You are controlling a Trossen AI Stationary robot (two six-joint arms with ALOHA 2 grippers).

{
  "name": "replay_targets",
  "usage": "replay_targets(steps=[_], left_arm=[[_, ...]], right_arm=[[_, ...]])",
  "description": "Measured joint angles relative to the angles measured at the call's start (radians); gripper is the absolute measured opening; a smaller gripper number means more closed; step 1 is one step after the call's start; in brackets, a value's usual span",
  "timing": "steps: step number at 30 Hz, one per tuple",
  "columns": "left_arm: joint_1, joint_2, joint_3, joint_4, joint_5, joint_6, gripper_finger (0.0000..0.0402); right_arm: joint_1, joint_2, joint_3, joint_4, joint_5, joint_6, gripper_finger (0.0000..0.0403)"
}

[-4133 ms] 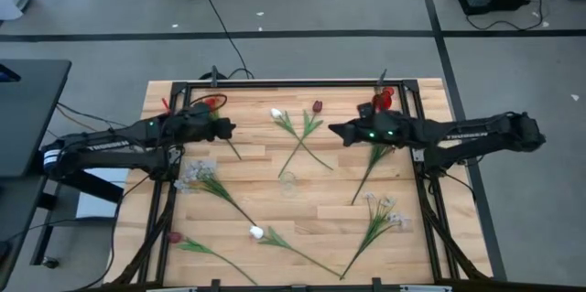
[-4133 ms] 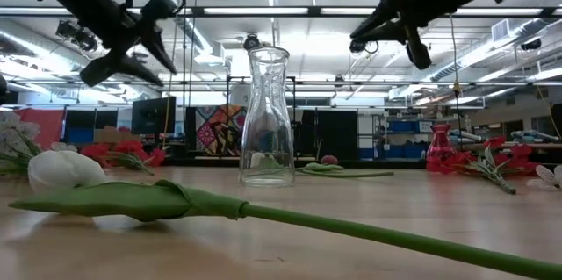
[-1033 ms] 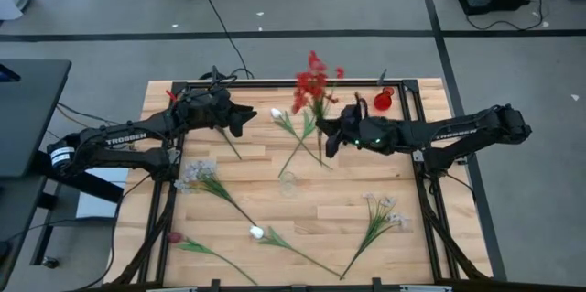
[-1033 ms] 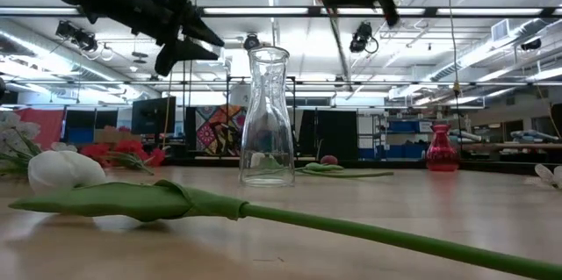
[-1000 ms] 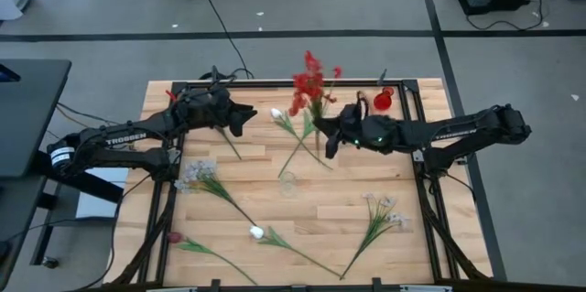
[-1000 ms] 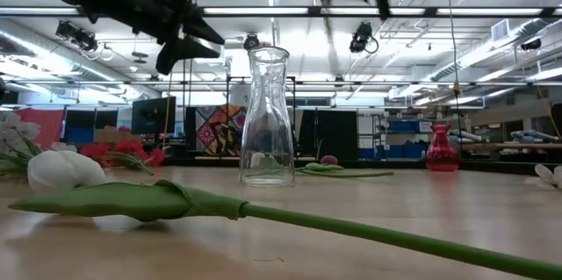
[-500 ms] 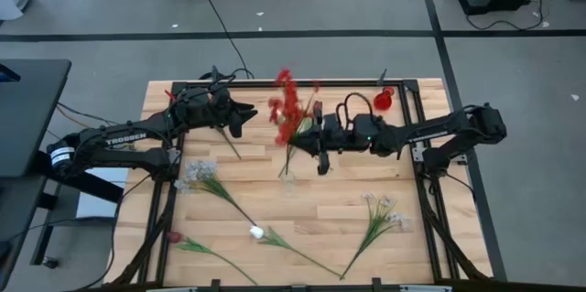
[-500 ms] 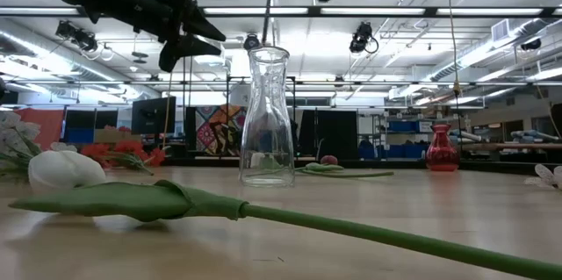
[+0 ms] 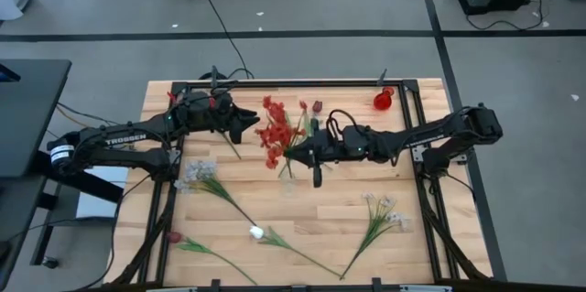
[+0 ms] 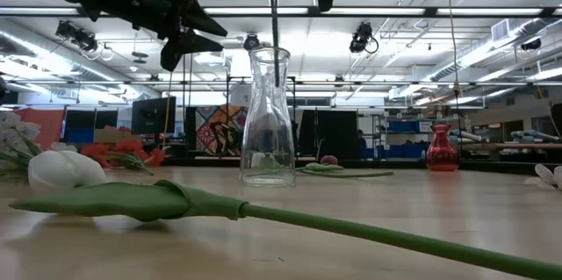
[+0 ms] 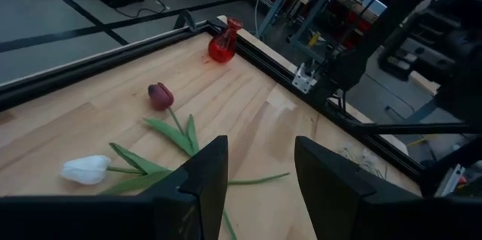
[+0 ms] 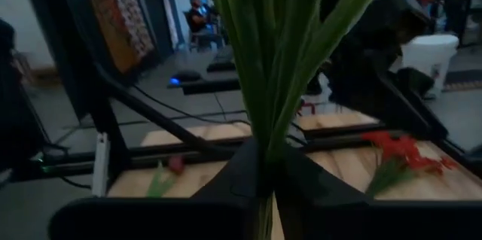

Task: Sort flowers into vase by color
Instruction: Put the bottom red flowers into the transparent vase, then put the red flowers into the transparent vase

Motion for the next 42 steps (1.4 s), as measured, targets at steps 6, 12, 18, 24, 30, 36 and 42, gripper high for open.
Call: replay_targets(steps=[6, 12, 18, 24, 30, 36, 42], left_arm=[[0.0, 0.0, 0.0, -0.008, 0.004, -0.033, 0.016], [0.0, 0.0, 0.0, -0.037, 0.03, -0.052, 0.016], [0.003, 0.0, 0.0, -0.067, 0.021, -0.059, 0.016], [0.003, 0.0, 0.0, -0.083, 0.018, -0.059, 0.016], [0.003, 0.0, 0.0, -0.197, 0.018, -0.066, 0.016], [0.003, 0.0, 0.0, -0.408, 0.018, -0.082, 0.016], [0.002, 0.0, 0.0, -0.596, 0.019, -0.032, 0.016]], right_arm=[[0.033, 0.017, -0.001, -0.073, 0.055, 0.009, 0.011], [0.049, -0.016, -0.001, -0.146, 0.074, 0.1, 0.0165], [0.049, -0.082, -0.001, -0.334, 0.067, 0.258, 0.0208], [0.049, -0.173, -0.001, -0.622, 0.061, 0.39, 0.0229], [0.048, -0.241, 0.0, -0.92, 0.168, 0.765, 0.0224], [0.047, -0.247, 0.0, -1.211, 0.16, 1.293, 0.0223], [0.08, -0.186, 0.0, -1.397, -0.036, 1.516, 0.0223]])
